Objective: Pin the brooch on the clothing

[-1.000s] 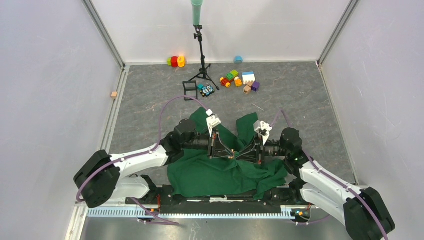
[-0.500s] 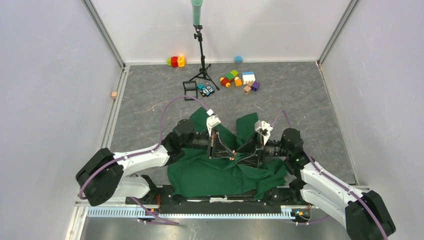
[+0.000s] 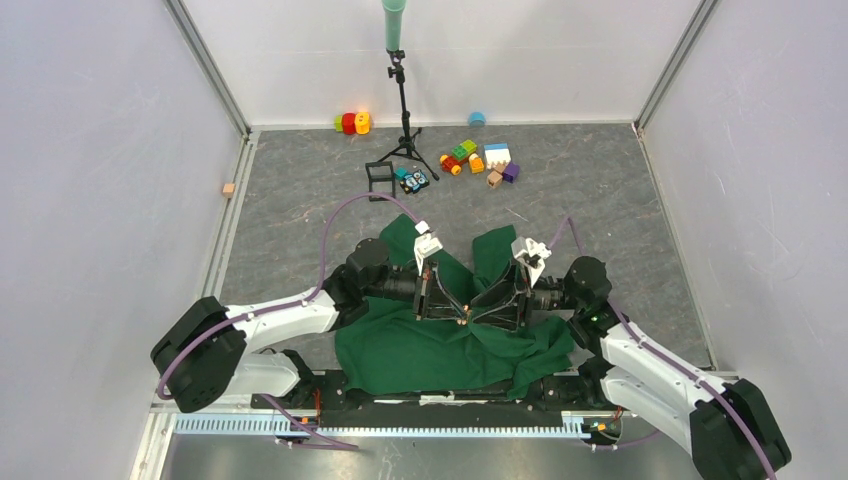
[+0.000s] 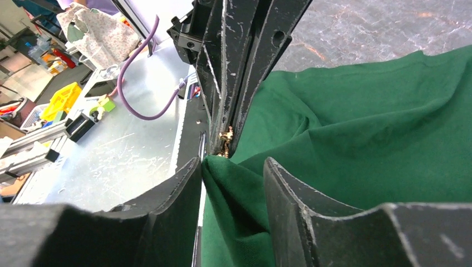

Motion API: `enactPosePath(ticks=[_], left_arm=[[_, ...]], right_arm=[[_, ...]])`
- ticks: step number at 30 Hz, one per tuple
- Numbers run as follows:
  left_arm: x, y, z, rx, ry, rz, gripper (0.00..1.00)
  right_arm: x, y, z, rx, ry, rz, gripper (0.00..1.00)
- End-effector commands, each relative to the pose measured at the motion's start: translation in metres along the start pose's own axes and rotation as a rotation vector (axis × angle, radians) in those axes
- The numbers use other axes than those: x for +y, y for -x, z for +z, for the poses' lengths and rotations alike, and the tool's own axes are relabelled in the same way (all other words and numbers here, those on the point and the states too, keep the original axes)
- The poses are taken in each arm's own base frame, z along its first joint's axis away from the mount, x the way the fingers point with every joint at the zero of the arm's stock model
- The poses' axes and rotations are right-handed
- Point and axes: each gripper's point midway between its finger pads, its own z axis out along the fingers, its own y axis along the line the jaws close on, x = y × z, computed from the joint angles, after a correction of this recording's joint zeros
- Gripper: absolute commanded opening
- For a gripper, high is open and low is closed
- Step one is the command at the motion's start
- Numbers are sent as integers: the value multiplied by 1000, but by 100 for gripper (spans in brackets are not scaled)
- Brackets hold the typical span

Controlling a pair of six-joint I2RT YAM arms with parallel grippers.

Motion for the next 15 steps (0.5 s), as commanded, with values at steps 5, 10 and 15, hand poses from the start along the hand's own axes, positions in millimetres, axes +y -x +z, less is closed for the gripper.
enactPosePath(ticks=[5,10,15], left_arm=[[-18,11,1,-6,-69,75,2],[-19,11,3,-1,-73,73,2],[-18,12,4,-2,-71,69,2]], right_arm=[[3,15,3,-31,26,-18,41],[0,12,5,-25,21,0,36],[-2,6,6,-13,14,7,33]])
